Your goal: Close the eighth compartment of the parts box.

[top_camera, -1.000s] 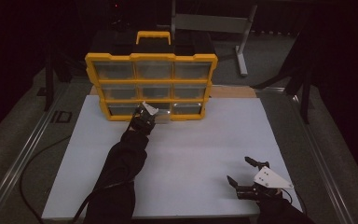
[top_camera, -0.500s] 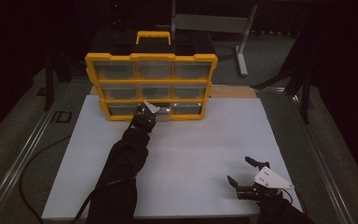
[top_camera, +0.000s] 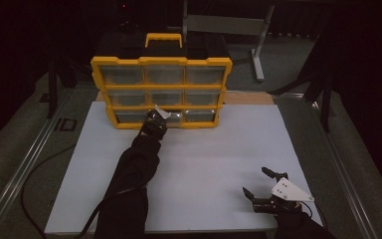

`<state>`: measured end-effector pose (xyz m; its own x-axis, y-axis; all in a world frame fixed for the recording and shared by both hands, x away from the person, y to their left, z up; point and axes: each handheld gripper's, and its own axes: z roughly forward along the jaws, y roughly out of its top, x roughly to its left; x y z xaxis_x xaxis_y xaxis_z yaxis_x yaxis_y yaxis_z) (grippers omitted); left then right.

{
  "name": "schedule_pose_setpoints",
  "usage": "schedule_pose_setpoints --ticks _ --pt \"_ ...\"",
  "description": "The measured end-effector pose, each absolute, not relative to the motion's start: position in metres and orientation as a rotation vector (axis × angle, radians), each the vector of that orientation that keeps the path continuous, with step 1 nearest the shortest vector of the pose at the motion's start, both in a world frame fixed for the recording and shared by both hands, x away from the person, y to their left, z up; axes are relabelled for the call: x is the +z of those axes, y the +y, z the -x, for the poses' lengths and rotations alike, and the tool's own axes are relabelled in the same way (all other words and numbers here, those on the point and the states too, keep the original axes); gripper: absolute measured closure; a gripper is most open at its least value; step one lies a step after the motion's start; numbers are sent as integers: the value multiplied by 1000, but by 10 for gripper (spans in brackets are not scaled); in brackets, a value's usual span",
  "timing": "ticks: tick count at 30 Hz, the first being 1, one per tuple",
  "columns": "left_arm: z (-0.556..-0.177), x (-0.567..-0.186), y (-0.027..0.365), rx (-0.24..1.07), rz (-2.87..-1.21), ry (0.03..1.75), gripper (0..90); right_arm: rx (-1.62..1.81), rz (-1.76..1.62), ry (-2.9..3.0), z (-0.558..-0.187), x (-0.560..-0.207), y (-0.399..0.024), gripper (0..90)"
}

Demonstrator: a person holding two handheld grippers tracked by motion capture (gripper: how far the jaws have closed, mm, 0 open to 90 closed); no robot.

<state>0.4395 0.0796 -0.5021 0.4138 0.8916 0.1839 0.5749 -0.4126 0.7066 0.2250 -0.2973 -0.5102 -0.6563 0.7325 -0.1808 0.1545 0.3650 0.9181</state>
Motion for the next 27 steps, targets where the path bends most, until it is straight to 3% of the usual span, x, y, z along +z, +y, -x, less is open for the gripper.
schedule_pose_setpoints --ticks 27 --pt "-449 -499 75 772 -2117 1242 900 1296 -768 2046 -226 -511 -299 84"
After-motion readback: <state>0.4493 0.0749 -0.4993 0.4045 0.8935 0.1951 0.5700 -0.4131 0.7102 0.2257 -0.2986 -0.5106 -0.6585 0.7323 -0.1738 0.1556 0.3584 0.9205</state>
